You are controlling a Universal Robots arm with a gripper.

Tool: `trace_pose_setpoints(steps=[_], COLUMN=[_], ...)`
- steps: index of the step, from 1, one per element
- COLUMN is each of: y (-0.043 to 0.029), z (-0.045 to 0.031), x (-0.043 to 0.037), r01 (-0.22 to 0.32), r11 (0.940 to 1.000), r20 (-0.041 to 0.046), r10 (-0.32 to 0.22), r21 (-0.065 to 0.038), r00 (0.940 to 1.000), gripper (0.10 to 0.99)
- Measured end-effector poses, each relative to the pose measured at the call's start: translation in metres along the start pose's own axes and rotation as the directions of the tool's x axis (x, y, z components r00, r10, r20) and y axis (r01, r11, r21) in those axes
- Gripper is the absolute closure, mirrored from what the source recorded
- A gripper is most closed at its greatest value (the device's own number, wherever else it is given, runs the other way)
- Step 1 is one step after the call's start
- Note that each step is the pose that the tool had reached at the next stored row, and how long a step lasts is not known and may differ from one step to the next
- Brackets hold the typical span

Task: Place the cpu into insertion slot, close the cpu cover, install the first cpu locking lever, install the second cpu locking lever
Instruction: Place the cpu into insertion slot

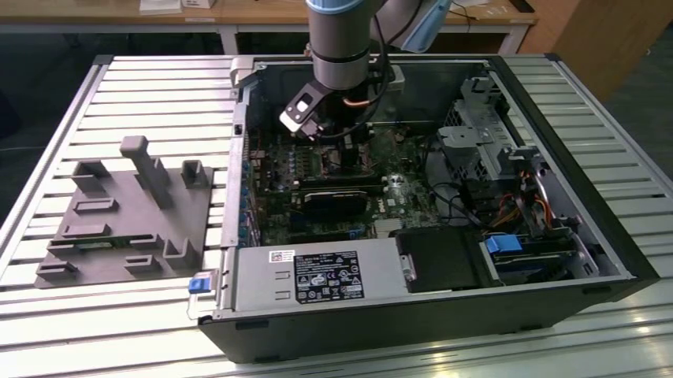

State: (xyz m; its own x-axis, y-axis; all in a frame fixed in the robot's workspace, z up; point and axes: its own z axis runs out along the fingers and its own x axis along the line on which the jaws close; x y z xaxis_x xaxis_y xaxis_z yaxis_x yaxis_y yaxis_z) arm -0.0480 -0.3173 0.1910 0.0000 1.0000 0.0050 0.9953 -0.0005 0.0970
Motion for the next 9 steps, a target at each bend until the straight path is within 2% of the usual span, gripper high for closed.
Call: trace_pose_setpoints(steps=[9], y=[-0.0002], z=[0.0012], x=[-0.0001], r01=[-0.009], r11=[1.0], r20=[0.0015], r10=[0.009], r21=[0.0], r00=[1.0], gripper=[0.545])
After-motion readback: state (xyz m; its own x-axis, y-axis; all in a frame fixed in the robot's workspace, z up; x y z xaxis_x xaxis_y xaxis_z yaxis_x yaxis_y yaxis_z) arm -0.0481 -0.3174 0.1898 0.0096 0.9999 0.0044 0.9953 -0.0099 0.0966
